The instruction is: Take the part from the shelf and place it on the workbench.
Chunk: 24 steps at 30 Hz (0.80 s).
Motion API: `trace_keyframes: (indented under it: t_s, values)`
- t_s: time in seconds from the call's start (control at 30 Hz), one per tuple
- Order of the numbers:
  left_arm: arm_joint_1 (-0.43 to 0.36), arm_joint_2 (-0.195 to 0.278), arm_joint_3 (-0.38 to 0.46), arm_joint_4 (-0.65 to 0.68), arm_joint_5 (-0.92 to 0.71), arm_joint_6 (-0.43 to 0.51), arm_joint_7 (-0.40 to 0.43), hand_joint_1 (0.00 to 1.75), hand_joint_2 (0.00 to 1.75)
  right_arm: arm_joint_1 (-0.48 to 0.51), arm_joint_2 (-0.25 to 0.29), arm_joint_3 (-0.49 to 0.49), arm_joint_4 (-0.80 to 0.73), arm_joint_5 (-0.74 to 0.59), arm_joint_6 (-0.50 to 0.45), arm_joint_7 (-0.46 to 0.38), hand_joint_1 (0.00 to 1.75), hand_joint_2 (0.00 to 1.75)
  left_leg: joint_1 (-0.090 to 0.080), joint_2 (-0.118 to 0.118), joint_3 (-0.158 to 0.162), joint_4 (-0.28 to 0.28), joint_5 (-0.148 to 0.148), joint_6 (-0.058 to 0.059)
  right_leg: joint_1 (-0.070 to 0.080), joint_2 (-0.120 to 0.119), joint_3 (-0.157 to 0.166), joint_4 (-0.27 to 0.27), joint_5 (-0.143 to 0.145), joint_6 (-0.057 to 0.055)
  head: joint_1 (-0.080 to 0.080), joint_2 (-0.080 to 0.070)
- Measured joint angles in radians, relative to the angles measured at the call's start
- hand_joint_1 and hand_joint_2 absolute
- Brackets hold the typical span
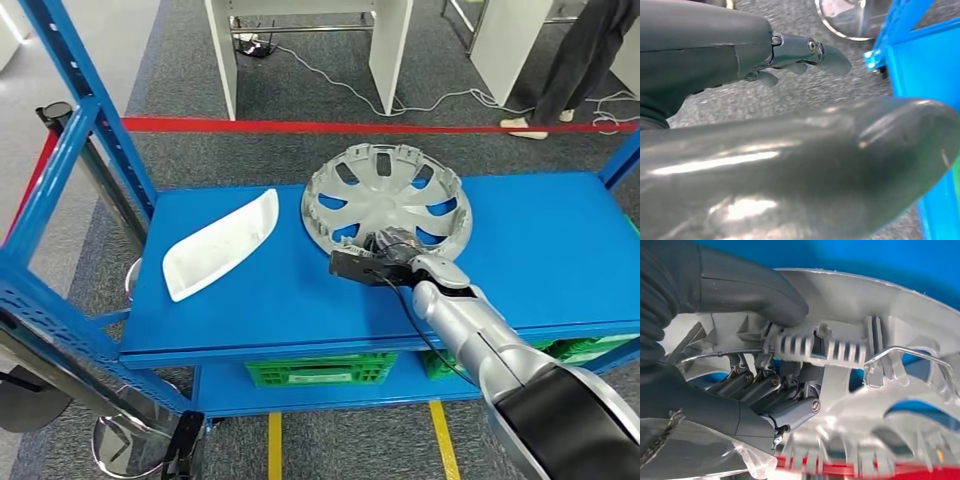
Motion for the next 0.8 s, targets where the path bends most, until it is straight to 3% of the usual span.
trace_keyframes:
  t_s: [0.07, 0.1, 0.13, 0.17, 0.2, 0.27, 0.33, 0.4, 0.47, 0.57, 0.63, 0.67, 0.73, 0.8]
  values:
    - [0.000, 0.000, 0.000, -0.017, -0.014, 0.000, 0.007, 0.00, 0.00, 0.008, -0.004, -0.002, -0.002, 0.005, -0.021, -0.013, 1.75, 1.75, -0.001, 0.000, -0.001, 0.000, 0.000, 0.006, 0.000, 0.000, -0.064, 0.133, -0.057, 0.005, 0.002, 0.000]
    - [0.001, 0.000, 0.001, -0.024, -0.019, 0.000, 0.011, 0.00, 0.00, 0.014, -0.006, -0.003, -0.002, 0.007, -0.027, -0.017, 1.75, 1.75, -0.001, 0.000, -0.001, 0.000, 0.000, 0.006, 0.000, 0.000, -0.089, 0.184, -0.070, 0.006, 0.002, 0.000]
    - [0.003, 0.000, 0.001, -0.030, -0.023, 0.000, 0.013, 0.00, 0.00, 0.020, -0.008, -0.006, -0.003, 0.009, -0.032, -0.020, 1.75, 1.75, -0.001, -0.001, -0.001, 0.001, 0.000, 0.006, 0.000, -0.001, -0.100, 0.202, -0.065, 0.006, 0.002, 0.000]
    - [0.004, 0.000, 0.001, -0.036, -0.027, 0.000, 0.015, 0.00, 0.00, 0.025, -0.009, -0.008, -0.005, 0.012, -0.038, -0.025, 1.75, 1.75, -0.001, -0.002, -0.001, 0.001, -0.001, 0.006, -0.001, -0.001, -0.092, 0.180, -0.043, 0.006, 0.002, 0.000]
    - [0.005, 0.000, 0.002, -0.042, -0.031, 0.000, 0.016, 0.00, 0.00, 0.029, -0.010, -0.012, -0.008, 0.015, -0.051, -0.032, 1.75, 1.75, -0.001, -0.002, 0.000, 0.002, -0.001, 0.005, -0.001, -0.001, -0.066, 0.125, -0.008, 0.004, 0.003, 0.000]
    - [0.006, 0.000, 0.003, -0.055, -0.039, 0.000, 0.017, 0.00, 0.87, 0.034, -0.012, -0.018, -0.021, 0.023, -0.102, -0.053, 1.75, 1.75, -0.004, -0.004, -0.001, 0.005, -0.005, -0.001, -0.001, -0.002, -0.001, -0.009, 0.044, 0.000, 0.003, 0.000]
    - [0.007, -0.001, 0.004, -0.066, -0.044, 0.000, 0.017, 0.00, 1.75, 0.042, -0.014, -0.024, -0.038, 0.031, -0.161, -0.075, 1.75, 1.75, -0.008, -0.004, -0.007, 0.008, -0.003, -0.011, 0.002, -0.002, 0.030, -0.070, 0.054, -0.007, 0.002, 0.000]
    - [0.013, -0.002, 0.004, -0.077, -0.050, 0.003, 0.018, 0.00, 1.75, 0.056, -0.015, -0.029, -0.054, 0.042, -0.194, -0.087, 1.75, 1.75, -0.007, -0.005, -0.009, 0.008, -0.001, -0.020, 0.003, -0.002, 0.033, -0.073, 0.055, -0.016, 0.002, 0.000]
    - [0.019, -0.002, 0.006, -0.090, -0.056, 0.007, 0.020, 0.00, 1.75, 0.065, -0.018, -0.037, -0.068, 0.056, -0.208, -0.089, 1.75, 1.75, -0.006, -0.005, -0.019, 0.034, -0.023, -0.029, 0.000, -0.003, 0.037, -0.078, 0.058, -0.028, -0.001, 0.000]
    - [0.025, -0.001, 0.010, -0.103, -0.060, 0.008, 0.022, 0.00, 1.75, 0.072, -0.020, -0.045, -0.079, 0.068, -0.223, -0.090, 1.75, 1.75, -0.004, -0.005, -0.093, 0.202, -0.107, -0.039, -0.001, -0.003, 0.039, -0.081, 0.058, -0.040, -0.006, 0.000]
    - [0.031, -0.001, 0.013, -0.106, -0.060, 0.008, 0.024, 0.00, 1.75, 0.081, -0.021, -0.048, -0.080, 0.071, -0.224, -0.089, 1.75, 1.75, -0.004, -0.005, -0.131, 0.283, -0.125, -0.041, 0.001, -0.001, 0.040, -0.081, 0.057, -0.041, -0.006, 0.000]
    - [0.033, -0.001, 0.014, -0.108, -0.060, 0.008, 0.024, 0.00, 1.75, 0.084, -0.021, -0.049, -0.081, 0.071, -0.224, -0.089, 1.75, 1.75, -0.004, -0.005, -0.126, 0.271, -0.107, -0.040, 0.002, 0.001, 0.040, -0.080, 0.057, -0.041, -0.006, 0.000]
    - [0.035, 0.000, 0.016, -0.113, -0.061, 0.009, 0.024, 0.00, 1.75, 0.087, -0.021, -0.050, -0.087, 0.071, -0.225, -0.089, 1.75, 1.75, -0.005, -0.005, -0.073, 0.153, -0.035, -0.031, 0.002, 0.003, 0.042, -0.080, 0.057, -0.040, -0.006, 0.000]
    - [0.035, 0.001, 0.017, -0.118, -0.068, 0.016, 0.027, 0.00, 1.75, 0.087, -0.021, -0.050, -0.093, 0.074, -0.229, -0.090, 1.75, 1.75, -0.009, -0.005, -0.022, 0.040, 0.004, -0.020, 0.005, 0.005, 0.039, -0.078, 0.057, -0.036, -0.006, 0.000]
